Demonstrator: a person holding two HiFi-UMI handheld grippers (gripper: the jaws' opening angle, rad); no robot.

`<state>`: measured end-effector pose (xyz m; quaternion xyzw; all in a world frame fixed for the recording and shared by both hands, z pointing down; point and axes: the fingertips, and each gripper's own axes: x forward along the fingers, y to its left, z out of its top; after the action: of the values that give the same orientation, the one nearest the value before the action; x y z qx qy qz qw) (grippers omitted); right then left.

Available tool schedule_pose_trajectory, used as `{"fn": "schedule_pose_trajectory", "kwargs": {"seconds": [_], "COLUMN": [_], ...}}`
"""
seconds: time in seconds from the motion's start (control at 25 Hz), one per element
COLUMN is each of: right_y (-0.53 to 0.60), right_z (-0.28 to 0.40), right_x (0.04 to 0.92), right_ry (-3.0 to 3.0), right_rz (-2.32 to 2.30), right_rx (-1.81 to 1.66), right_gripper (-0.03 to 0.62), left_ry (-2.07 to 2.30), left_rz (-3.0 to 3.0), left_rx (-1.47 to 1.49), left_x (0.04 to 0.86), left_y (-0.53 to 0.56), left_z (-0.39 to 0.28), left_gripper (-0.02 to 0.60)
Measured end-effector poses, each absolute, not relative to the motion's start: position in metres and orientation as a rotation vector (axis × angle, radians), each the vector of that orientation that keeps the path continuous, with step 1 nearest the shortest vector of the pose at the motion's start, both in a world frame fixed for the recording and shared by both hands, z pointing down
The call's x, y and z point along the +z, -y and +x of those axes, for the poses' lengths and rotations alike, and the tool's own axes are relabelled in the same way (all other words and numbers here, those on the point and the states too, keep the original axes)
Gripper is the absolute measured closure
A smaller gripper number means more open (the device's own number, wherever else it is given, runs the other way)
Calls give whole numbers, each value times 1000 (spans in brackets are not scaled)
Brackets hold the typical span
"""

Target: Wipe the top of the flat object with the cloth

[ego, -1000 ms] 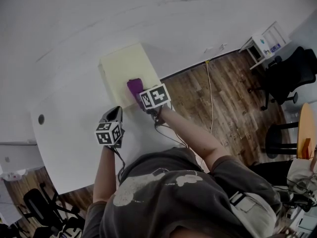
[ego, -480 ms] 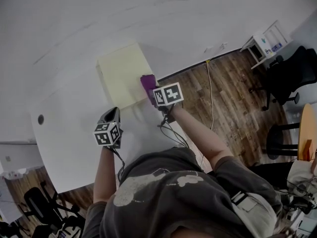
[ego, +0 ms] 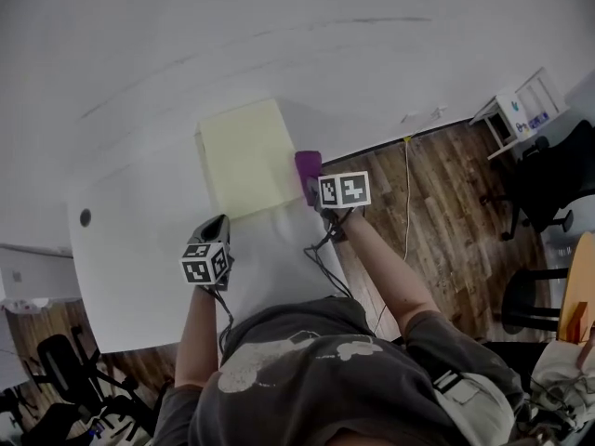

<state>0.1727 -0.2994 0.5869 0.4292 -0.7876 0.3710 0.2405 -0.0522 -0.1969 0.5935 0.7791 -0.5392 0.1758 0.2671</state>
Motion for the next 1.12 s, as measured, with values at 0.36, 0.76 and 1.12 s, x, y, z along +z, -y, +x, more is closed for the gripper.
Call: {"fn": "schedule_pose_trajectory", "kwargs": {"seconds": [0.36, 0.76, 1.12], "right_y": [305, 270, 232], "right_z": [167, 107, 73], "right_x": [563, 538, 527], "right_ry": [2222, 2208, 2164], "right_rz": [1176, 1316, 1477], "right_rx": [912, 875, 858], "right_gripper": [496, 496, 496], "left_ry": [1476, 1349, 1211], "left_rz": [2074, 2173, 2314], "left_rx": [416, 413, 377], "left_x": [591, 583, 571], "left_y": [198, 172, 155], "left_z": [-60, -111, -142], "left_gripper": [583, 583, 583]}}
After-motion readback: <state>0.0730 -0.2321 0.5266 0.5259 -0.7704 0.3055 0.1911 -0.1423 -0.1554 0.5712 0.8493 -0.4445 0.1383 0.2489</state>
